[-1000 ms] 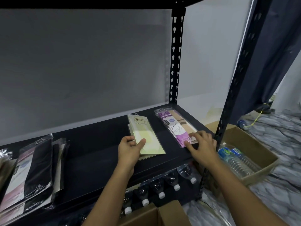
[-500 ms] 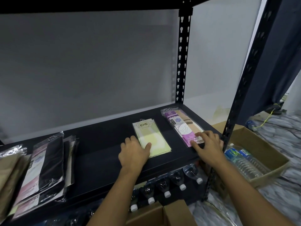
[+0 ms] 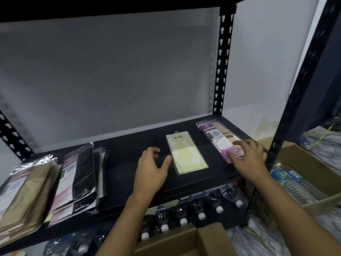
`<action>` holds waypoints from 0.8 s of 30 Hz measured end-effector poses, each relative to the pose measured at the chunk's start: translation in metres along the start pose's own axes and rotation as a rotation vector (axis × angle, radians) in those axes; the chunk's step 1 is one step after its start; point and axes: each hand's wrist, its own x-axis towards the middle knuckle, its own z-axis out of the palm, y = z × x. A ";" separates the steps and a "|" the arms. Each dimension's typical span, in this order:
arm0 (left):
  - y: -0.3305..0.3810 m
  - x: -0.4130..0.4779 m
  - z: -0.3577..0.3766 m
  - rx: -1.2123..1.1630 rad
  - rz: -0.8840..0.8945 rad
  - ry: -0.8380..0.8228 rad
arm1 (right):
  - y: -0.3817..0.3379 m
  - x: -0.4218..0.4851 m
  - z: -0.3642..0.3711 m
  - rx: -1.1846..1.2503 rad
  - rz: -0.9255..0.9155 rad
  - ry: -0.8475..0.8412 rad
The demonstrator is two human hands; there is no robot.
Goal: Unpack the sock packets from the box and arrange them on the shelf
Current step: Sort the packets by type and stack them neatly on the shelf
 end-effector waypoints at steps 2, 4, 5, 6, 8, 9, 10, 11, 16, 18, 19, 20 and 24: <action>-0.005 -0.009 -0.026 -0.064 0.022 0.074 | -0.016 -0.002 -0.001 0.044 -0.033 0.000; -0.012 -0.016 -0.054 -0.105 0.024 0.155 | -0.036 -0.007 0.001 0.114 -0.077 0.007; -0.016 -0.019 -0.068 -0.118 0.021 0.191 | -0.047 -0.009 0.002 0.154 -0.102 0.013; -0.021 -0.022 -0.082 -0.131 0.018 0.222 | -0.059 -0.011 0.004 0.199 -0.125 0.017; -0.033 -0.026 -0.108 -0.145 0.012 0.279 | -0.085 -0.014 0.007 0.307 -0.151 0.012; -0.039 -0.028 -0.120 -0.138 0.006 0.306 | -0.099 -0.015 0.009 0.365 -0.155 -0.002; -0.047 -0.031 -0.132 -0.127 -0.004 0.330 | -0.113 -0.016 0.011 0.417 -0.159 -0.017; -0.054 -0.035 -0.144 -0.107 -0.021 0.351 | -0.128 -0.019 0.014 0.458 -0.167 -0.029; -0.088 -0.056 -0.195 -0.045 -0.082 0.464 | -0.201 -0.048 0.033 0.583 -0.228 -0.080; -0.100 -0.063 -0.211 -0.015 -0.107 0.498 | -0.227 -0.060 0.046 0.625 -0.237 -0.149; -0.106 -0.068 -0.219 -0.003 -0.123 0.510 | -0.240 -0.066 0.052 0.656 -0.230 -0.194; -0.114 -0.072 -0.226 0.009 -0.137 0.518 | -0.252 -0.071 0.059 0.678 -0.218 -0.239; -0.152 -0.085 -0.254 0.050 -0.194 0.583 | -0.288 -0.091 0.081 0.655 -0.231 -0.382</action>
